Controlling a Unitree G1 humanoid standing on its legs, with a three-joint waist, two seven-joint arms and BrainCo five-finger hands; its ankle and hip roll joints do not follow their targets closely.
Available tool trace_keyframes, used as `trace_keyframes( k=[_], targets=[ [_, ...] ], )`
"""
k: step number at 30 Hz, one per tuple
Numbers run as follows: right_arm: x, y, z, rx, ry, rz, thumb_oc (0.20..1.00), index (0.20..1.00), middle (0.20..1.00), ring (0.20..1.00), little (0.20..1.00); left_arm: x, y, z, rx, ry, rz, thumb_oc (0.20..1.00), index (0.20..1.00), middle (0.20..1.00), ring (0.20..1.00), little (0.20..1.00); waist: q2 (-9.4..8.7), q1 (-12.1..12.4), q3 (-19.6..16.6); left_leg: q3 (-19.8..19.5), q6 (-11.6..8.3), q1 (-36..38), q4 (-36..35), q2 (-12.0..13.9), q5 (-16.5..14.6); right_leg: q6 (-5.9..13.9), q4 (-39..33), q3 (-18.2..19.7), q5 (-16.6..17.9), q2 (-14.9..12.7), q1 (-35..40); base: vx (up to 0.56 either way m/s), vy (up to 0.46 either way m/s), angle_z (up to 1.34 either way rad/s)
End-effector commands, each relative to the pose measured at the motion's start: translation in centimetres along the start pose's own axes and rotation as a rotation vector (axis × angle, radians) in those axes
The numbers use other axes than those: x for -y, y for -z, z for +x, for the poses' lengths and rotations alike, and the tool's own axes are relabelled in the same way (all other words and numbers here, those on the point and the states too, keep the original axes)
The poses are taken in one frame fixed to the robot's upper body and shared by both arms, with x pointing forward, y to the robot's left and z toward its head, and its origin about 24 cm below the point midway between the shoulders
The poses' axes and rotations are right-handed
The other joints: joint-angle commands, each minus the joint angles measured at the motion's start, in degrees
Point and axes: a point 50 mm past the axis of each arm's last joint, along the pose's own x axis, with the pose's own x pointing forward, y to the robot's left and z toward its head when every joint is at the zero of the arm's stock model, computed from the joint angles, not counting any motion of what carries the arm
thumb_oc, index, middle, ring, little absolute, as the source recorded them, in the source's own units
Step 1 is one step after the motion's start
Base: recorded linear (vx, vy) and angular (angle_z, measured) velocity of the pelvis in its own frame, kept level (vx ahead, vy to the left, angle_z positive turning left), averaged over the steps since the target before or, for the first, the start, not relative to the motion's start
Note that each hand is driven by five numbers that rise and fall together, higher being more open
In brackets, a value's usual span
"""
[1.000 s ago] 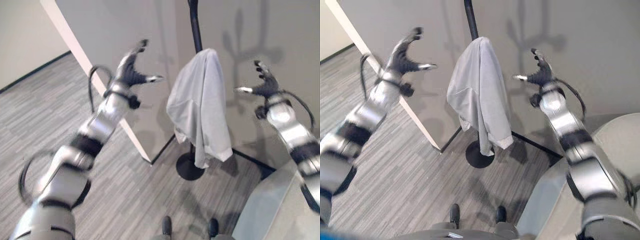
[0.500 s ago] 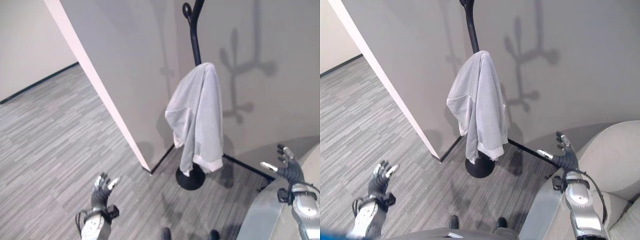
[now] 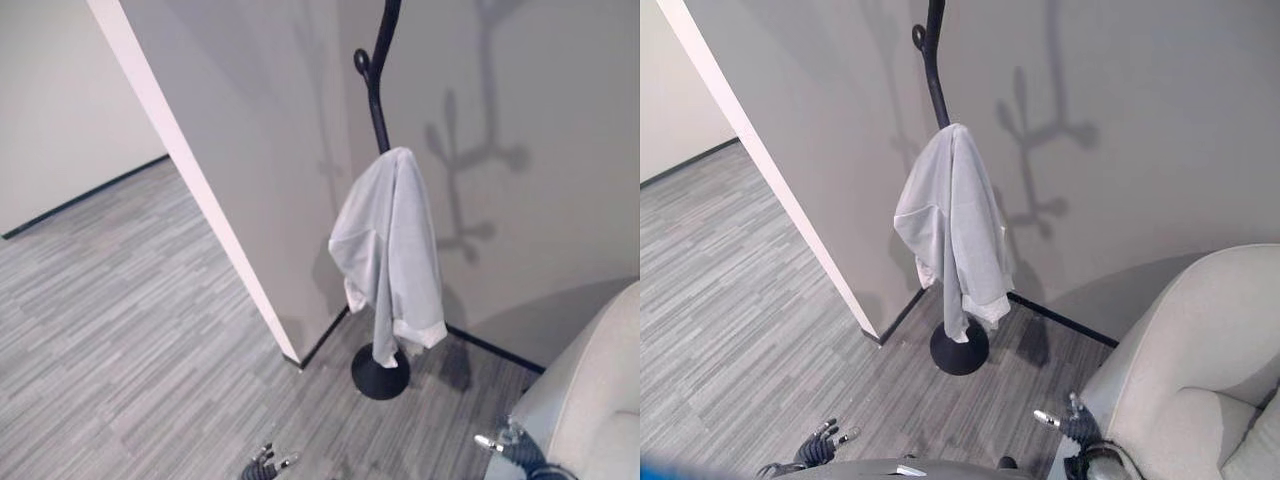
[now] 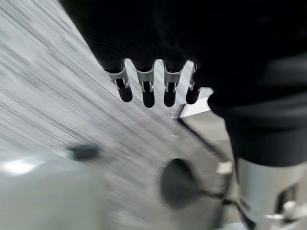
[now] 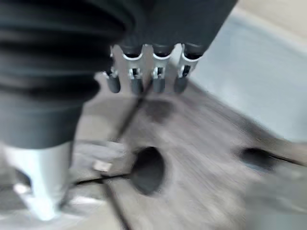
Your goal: Hang the clothes on the sofa on the clothes rack.
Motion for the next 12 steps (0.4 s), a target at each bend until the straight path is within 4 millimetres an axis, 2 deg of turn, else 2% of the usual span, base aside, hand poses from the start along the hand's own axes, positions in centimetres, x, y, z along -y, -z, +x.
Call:
trace_keyframes(
  k=[1, 3, 5, 6, 12],
  targets=[
    [-0.8, -0.6, 1.0, -0.050, 0.016, 0.078, 1.000, 1.000, 1.000, 1.000, 1.000, -1.7, -1.9, 0.9, 0.011, -0.058, 0.055, 1.000, 1.000, 1.000, 1.000, 1.000, -3.60, 0.49, 1.72, -0.59, 1.56, 3.02, 0.64, -2.41, -5.80, 3.27, 1.63, -2.63, -3.60, -3.97, 1.01, 0.00, 0.000, 0.00],
    [-0.9, -0.4, 1.0, -0.071, 0.019, 0.094, 1.000, 1.000, 1.000, 1.000, 1.000, -1.7, -1.5, 0.9, -0.014, -0.058, 0.049, 1.000, 1.000, 1.000, 1.000, 1.000, -3.52, 0.47, 1.66, -0.59, 1.57, 3.14, 0.64, -2.49, -5.92, 3.24, 1.66, -2.62, -3.67, -3.99, 1.13, 0.00, 0.000, 0.00],
    [-1.2, 1.3, 0.7, -0.162, 0.021, 0.118, 1.000, 1.000, 1.000, 1.000, 1.000, -1.7, -0.3, 0.7, -0.081, -0.053, 0.054, 1.000, 1.000, 1.000, 1.000, 1.000, -3.37, 0.53, 1.17, -0.50, 1.58, 3.62, 0.64, -2.51, -6.21, 3.13, 1.56, -2.81, -3.84, -4.05, 1.68, 0.05, 0.020, 0.01],
    [-1.0, 1.5, 0.6, -0.176, 0.034, 0.168, 1.000, 1.000, 1.000, 1.000, 1.000, -1.8, 0.1, 0.6, -0.097, -0.055, 0.027, 1.000, 1.000, 1.000, 1.000, 1.000, -3.21, 0.49, 0.93, -0.43, 1.55, 4.14, 0.64, -2.49, -6.42, 3.06, 1.57, -2.85, -3.98, -4.05, 2.01, 0.06, 0.023, 0.02],
    [-1.1, 1.5, 0.7, -0.177, 0.031, 0.169, 1.000, 1.000, 1.000, 1.000, 1.000, -1.9, -0.5, 0.8, -0.073, -0.060, -0.012, 1.000, 1.000, 1.000, 1.000, 1.000, -3.30, 0.71, 0.76, -0.66, 1.40, 4.44, 0.64, -2.39, -6.36, 2.98, 1.50, -3.34, -4.11, -3.95, 2.56, 0.02, 0.003, 0.06]
  ],
)
